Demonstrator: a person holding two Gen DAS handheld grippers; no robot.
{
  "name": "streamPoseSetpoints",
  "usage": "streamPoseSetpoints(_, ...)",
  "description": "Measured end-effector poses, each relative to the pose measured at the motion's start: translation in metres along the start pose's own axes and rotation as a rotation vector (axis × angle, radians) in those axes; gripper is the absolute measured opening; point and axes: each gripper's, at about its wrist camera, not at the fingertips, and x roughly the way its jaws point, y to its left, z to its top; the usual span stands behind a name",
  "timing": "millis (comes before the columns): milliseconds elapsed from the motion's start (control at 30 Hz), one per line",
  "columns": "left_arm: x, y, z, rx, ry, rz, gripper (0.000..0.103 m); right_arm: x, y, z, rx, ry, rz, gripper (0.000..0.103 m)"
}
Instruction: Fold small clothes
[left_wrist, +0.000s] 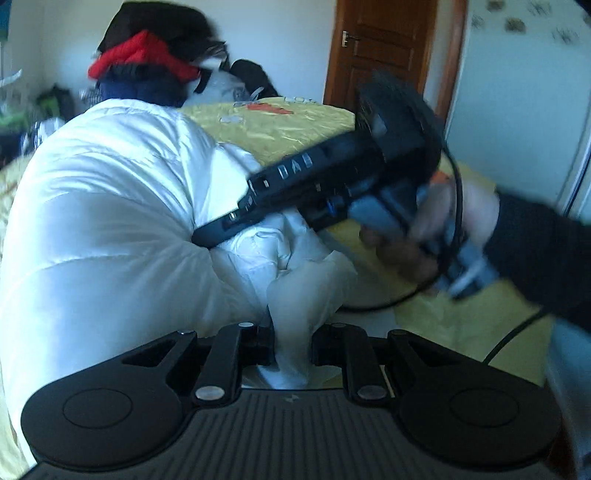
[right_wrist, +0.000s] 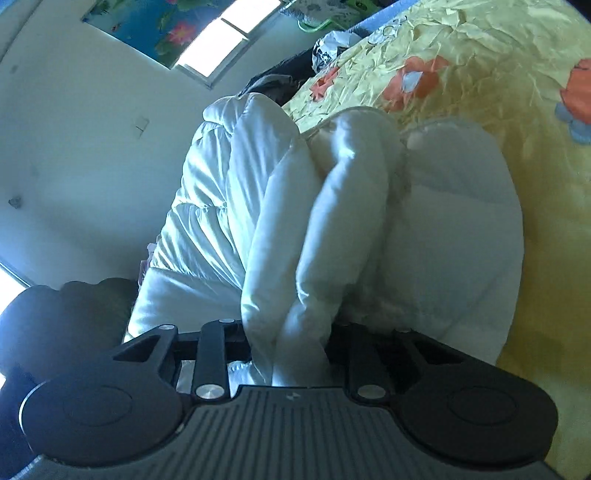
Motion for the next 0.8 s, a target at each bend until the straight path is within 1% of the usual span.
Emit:
streamPoseSetpoints(67, -0.009, 0.009, 0.006, -0.033, -0.004, -0.015, 0.017, 0.003, -0.005, -0.003, 0.019, -0.008, 0.011, 0.031)
streamPoseSetpoints(100, -0.015, 0.007, 0.008, -0.051, 0.000, -0.026, 0.017, 0.004, -0.007, -0.003, 0.026, -0.011, 0.015, 0.031)
streamPoseSetpoints(167, -0.026, 0.014, 0.013, -0.088, 0.014, -0.056, 0.017, 0.001, -0.005, -0.006, 0.030, -0.015, 0.017, 0.031)
streamPoseSetpoints(233, -0.039, 0.019, 0.020, -0.128, 0.012, -0.088, 0.017, 0.001, -0.007, -0.007, 0.029, -0.018, 0.018, 0.030)
streamPoseSetpoints(300, -0.052, 0.018, 0.029, -0.154, -0.012, -0.133, 0.017, 0.001, -0.008, -0.008, 0.030, -0.020, 0.024, 0.030)
streamPoseSetpoints(367, -0.067, 0.029, 0.039, -0.170, -0.048, -0.164, 0.017, -0.002, -0.012, -0.009, 0.046, -0.023, 0.036, 0.030)
streamPoseSetpoints(433, -0.074, 0.038, 0.055, -0.188, -0.105, -0.155, 0.017, -0.003, -0.013, -0.009, 0.051, -0.026, 0.041, 0.030)
streamPoseSetpoints(467, -0.074, 0.044, 0.059, -0.206, -0.136, -0.132, 0.017, -0.004, -0.012, -0.011, 0.050, -0.030, 0.042, 0.030)
streamPoseSetpoints(500, -0.075, 0.051, 0.064, -0.226, -0.167, -0.087, 0.018, -0.005, -0.013, -0.012, 0.050, -0.033, 0.044, 0.030)
streamPoseSetpoints(533, -0.072, 0.058, 0.071, -0.235, -0.197, -0.014, 0.021, -0.005, -0.014, -0.013, 0.050, -0.037, 0.048, 0.030)
streamPoseSetpoints(567, -0.064, 0.063, 0.077, -0.234, -0.215, 0.079, 0.021, -0.006, -0.015, -0.015, 0.053, -0.042, 0.054, 0.030)
streamPoseSetpoints(633, -0.034, 0.069, 0.089, -0.189, -0.208, 0.272, 0.021, -0.006, -0.018, -0.016, 0.065, -0.053, 0.066, 0.030)
streamPoseSetpoints(667, -0.017, 0.071, 0.093, -0.166, -0.195, 0.336, 0.021, -0.006, -0.019, -0.017, 0.071, -0.059, 0.070, 0.030)
streamPoseSetpoints(700, 0.000, 0.073, 0.096, -0.137, -0.183, 0.363, 0.021, -0.006, -0.019, -0.018, 0.074, -0.063, 0.071, 0.030)
streamPoseSetpoints(733, 0.016, 0.075, 0.098, -0.121, -0.158, 0.368, 0.021, -0.007, -0.019, -0.019, 0.075, -0.066, 0.069, 0.030)
streamPoseSetpoints(767, 0.034, 0.076, 0.098, -0.115, -0.119, 0.366, 0.021, -0.007, -0.018, -0.019, 0.076, -0.069, 0.066, 0.030)
streamPoseSetpoints(800, 0.049, 0.076, 0.096, -0.107, -0.084, 0.385, 0.021, -0.007, -0.018, -0.020, 0.079, -0.072, 0.064, 0.030)
